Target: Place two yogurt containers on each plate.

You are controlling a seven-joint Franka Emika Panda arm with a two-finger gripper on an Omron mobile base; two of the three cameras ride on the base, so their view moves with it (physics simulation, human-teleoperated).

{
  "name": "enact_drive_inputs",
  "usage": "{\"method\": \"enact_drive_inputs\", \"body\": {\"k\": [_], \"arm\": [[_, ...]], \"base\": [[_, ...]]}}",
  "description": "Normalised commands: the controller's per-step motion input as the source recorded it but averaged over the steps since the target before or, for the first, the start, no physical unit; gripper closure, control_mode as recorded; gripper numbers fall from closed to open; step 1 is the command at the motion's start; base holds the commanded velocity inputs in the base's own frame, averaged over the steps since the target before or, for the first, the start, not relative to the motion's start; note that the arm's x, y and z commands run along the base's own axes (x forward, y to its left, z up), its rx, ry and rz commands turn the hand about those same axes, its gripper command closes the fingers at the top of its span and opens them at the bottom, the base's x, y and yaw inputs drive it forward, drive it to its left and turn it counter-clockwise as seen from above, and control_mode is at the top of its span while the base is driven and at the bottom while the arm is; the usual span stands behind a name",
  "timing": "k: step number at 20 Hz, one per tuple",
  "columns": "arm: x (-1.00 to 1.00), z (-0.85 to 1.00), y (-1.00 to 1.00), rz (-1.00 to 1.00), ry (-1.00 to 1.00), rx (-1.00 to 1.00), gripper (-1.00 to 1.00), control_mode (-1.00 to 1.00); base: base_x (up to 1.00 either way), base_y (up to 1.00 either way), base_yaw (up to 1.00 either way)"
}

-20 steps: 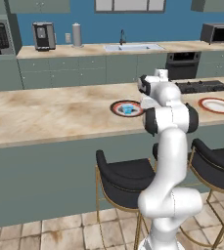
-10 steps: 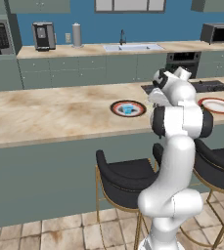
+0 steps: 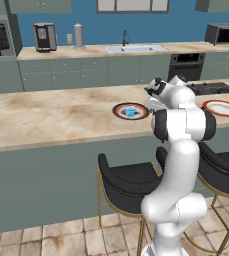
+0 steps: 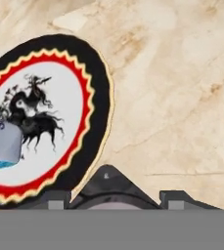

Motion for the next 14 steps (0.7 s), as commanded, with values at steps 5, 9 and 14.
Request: {"method": "enact_drive_inputs", "body": {"k": [5,9,14], "arm": [[0.51,0.27,0.13,0.00,0.02,0.04,1.00,-1.00],[0.49,-0.06,0.35,0.00,0.00,0.00,1.00,-1.00],[0.39,-0.18,0.22,0.00,0.00,0.01,1.00,-1.00]], "base": [[0.00,0.00,0.00],[0.00,0.00,0.00],[0.00,0.00,0.00]]}}
